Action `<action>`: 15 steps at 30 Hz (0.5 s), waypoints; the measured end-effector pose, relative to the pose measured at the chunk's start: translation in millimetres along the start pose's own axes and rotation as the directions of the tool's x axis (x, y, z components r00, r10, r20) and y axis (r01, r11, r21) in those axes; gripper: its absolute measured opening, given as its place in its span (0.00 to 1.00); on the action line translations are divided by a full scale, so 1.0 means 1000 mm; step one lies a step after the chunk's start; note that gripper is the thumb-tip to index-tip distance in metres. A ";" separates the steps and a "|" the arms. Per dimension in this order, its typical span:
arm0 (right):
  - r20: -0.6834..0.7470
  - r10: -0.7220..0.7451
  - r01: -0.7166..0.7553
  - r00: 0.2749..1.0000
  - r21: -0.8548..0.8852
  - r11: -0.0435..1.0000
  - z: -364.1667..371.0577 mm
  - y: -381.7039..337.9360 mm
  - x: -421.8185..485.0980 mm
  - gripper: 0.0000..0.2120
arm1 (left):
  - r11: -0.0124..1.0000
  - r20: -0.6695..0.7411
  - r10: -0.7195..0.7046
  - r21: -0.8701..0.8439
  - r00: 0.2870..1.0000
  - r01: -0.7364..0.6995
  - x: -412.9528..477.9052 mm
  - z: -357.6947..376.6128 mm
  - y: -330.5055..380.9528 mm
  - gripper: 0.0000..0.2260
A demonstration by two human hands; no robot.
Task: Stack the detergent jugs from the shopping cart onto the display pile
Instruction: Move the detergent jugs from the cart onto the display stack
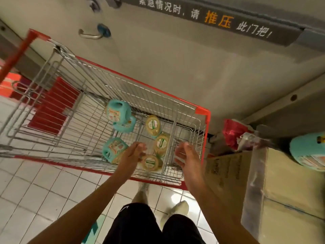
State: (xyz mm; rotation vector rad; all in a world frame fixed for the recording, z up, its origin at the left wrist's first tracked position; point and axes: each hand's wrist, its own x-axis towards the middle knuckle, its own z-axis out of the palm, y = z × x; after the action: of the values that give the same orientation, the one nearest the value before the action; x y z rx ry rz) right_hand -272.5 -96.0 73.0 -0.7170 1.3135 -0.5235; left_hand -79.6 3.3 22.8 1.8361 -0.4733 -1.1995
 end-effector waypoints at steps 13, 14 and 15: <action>0.087 0.160 -0.140 0.983 -0.194 0.971 0.160 0.046 0.099 0.09 | 0.967 -0.066 -0.250 -0.071 0.966 0.246 0.095 -0.114 -0.049 0.08; 0.089 0.172 -0.150 0.981 -0.209 0.966 0.169 0.052 0.111 0.10 | 0.959 -0.067 -0.278 -0.069 0.958 0.273 0.106 -0.119 -0.055 0.09; 0.086 0.183 -0.159 0.979 -0.231 0.960 0.177 0.057 0.121 0.11 | 0.951 -0.065 -0.305 -0.068 0.950 0.300 0.116 -0.124 -0.060 0.09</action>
State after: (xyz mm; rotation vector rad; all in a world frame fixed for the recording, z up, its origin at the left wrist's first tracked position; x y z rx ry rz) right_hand -78.6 -112.5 -33.4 -0.7957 1.3321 -0.1959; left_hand 74.4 12.4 -70.2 1.9444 -0.1135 -1.3255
